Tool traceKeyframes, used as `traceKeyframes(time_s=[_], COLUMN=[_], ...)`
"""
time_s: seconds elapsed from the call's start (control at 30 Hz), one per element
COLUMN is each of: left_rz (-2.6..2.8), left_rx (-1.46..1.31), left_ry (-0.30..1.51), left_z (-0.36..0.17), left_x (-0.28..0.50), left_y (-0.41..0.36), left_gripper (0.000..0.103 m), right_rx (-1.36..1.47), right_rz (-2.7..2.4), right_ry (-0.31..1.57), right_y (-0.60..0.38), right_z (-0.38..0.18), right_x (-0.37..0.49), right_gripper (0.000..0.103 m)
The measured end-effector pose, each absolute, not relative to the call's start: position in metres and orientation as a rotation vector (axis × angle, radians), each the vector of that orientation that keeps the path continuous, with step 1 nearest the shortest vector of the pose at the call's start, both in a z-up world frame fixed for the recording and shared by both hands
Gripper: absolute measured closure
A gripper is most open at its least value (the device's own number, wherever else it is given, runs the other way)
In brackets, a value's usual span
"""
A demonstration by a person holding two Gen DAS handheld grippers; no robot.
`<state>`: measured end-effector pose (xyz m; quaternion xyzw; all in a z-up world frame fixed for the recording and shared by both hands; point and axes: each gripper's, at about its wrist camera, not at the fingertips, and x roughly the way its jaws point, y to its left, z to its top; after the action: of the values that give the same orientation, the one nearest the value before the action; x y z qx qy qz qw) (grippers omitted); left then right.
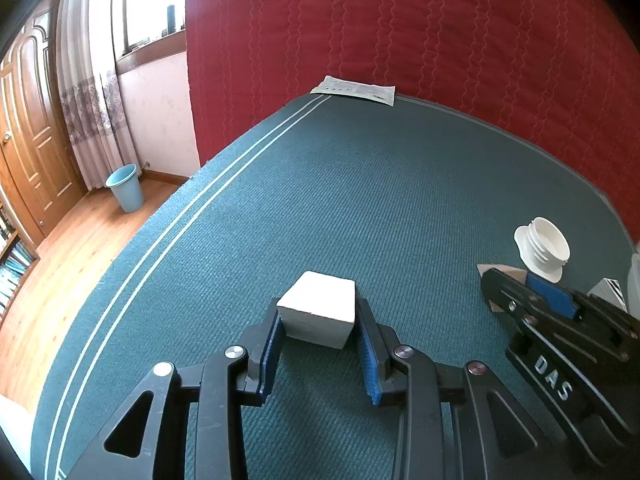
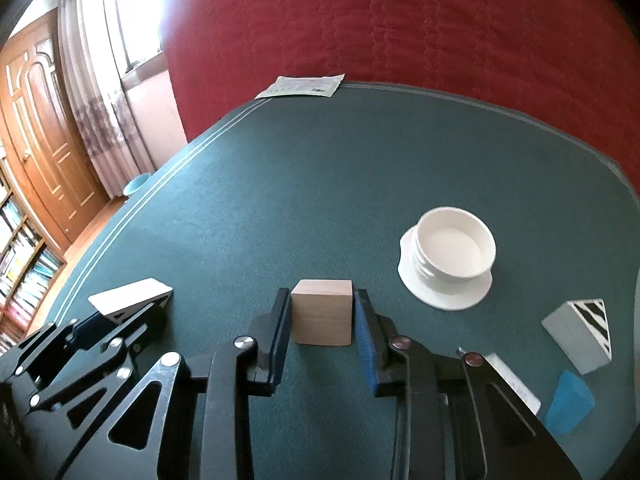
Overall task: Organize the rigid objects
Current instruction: 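Lift the wooden cube with the right gripper toward the clear bowl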
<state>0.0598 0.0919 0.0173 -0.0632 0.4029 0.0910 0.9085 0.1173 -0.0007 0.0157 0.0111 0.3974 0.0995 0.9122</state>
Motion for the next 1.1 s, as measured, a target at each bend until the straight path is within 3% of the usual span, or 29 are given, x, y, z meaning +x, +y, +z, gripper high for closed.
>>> traceKeyframes(time_s=[1.1], left_rz=[0.103], left_rx=[-0.063], left_ry=[0.769], left_z=[0.026], left_x=[0.046], left_y=[0.08], left_gripper=[0.067], right_rx=[0.184], right_rz=[0.14], right_ry=[0.75], right_y=[-0.072], right_z=[0.034], right_x=[0.031], right_gripper=[0.071])
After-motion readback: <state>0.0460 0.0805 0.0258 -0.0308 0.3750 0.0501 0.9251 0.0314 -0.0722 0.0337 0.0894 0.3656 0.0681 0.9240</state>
